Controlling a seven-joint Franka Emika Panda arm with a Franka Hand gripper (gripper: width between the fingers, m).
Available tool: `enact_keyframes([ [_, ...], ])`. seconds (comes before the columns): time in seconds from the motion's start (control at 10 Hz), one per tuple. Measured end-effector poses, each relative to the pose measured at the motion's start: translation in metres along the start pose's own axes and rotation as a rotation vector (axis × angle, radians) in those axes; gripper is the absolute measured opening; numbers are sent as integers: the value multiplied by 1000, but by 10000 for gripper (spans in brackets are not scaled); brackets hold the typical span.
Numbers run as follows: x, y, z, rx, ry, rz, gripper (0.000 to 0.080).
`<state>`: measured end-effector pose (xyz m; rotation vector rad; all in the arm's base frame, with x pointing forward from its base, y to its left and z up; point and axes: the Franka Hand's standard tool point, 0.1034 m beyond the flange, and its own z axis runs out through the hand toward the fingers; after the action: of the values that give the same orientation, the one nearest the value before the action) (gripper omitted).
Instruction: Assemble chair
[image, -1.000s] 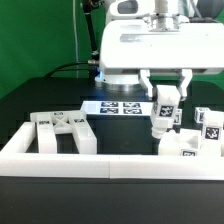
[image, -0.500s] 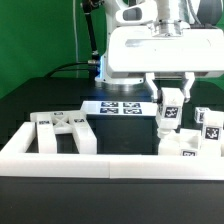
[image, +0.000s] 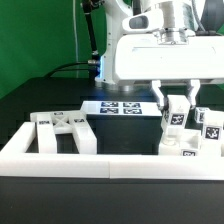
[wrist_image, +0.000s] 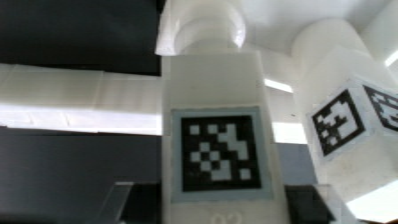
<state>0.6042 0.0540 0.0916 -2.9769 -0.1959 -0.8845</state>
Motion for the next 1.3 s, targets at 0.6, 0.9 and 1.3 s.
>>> enact_keyframes([
  [0.6,-2,-2,11,-4,29,-10,295],
  [0.9,-4,-1,11,-6,30,-15,295],
  [1.3,-9,-1,10,-19,36,38,294],
])
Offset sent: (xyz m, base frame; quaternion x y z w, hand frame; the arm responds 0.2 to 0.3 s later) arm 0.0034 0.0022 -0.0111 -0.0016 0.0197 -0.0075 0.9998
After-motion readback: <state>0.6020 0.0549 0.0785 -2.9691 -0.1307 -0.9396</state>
